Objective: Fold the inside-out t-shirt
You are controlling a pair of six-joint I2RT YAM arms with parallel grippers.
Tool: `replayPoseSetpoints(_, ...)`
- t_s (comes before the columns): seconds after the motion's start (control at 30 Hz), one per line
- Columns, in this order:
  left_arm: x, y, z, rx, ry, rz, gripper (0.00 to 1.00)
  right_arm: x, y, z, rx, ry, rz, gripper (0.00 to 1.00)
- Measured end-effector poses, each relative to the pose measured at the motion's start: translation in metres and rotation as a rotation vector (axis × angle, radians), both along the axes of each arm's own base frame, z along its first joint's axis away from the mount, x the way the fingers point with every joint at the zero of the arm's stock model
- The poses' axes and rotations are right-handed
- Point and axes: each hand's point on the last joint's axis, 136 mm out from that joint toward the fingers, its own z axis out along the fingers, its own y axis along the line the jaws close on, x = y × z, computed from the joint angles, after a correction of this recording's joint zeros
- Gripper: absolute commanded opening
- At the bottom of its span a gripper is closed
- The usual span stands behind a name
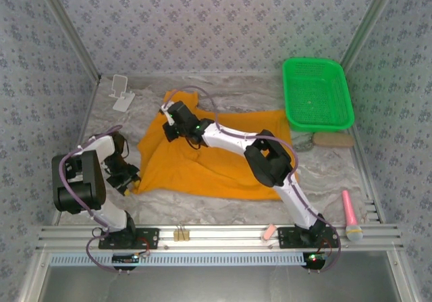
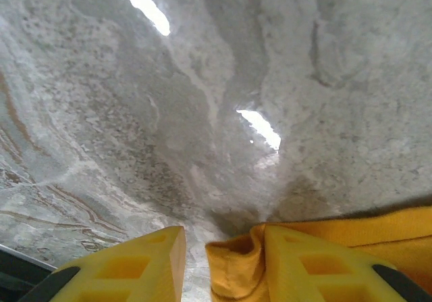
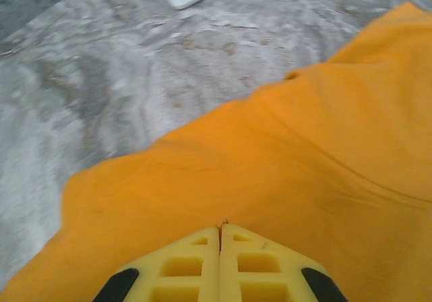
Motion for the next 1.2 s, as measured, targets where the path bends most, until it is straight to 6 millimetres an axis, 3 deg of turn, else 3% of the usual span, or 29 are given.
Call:
replayPoseSetpoints(0.03,0.0,0.0,0.0,-0.001,0.0,0.0,0.37,0.004,-0.003,-0.003,-0.001,0.003,-0.017,0.01)
replayPoseSetpoints(0.1,-0.001,0.002,0.001,-0.005,0.004,0.004,0.39,0.012,-0.01,-0.011,-0.003,0.02,-0.053,0.28)
replayPoseSetpoints(0.13,-0.002,0.003,0.001,-0.008,0.006,0.009,0.4,0.014,-0.011,-0.013,0.0,0.028,-0.058,0.33)
replayPoseSetpoints(0.3,-0.001,0.012,0.019,0.009,-0.034,0.033,0.42,0.0,-0.012,-0.014,0.022,0.053,-0.021,0.42)
replayPoseSetpoints(0.37,0.008,0.014,0.035,0.019,-0.083,0.022,0.43,-0.018,-0.026,-0.016,-0.004,0.069,-0.007,0.45)
replayPoseSetpoints(0.43,0.017,0.013,0.05,0.044,-0.144,-0.005,0.5,-0.038,-0.044,-0.013,-0.027,0.075,0.004,0.56)
replayPoseSetpoints(0.53,0.026,-0.006,0.069,0.073,-0.225,-0.101,0.52,-0.055,-0.078,0.004,-0.058,0.09,-0.016,0.53)
replayPoseSetpoints(0.67,0.024,-0.031,0.065,0.057,-0.222,-0.166,0.52,-0.043,-0.105,0.022,-0.042,0.169,-0.052,0.49)
replayPoseSetpoints(0.8,0.012,-0.032,0.039,0.059,-0.149,-0.135,0.51,-0.042,-0.12,-0.002,-0.073,0.28,-0.065,0.51)
replayPoseSetpoints(1.0,-0.008,-0.025,0.004,0.058,-0.022,-0.108,0.5,-0.067,-0.115,-0.052,-0.09,0.533,-0.111,0.52)
replayPoseSetpoints(1.2,-0.01,-0.021,0.002,0.049,-0.008,-0.083,0.47,-0.078,-0.111,-0.061,-0.023,0.688,-0.234,0.48)
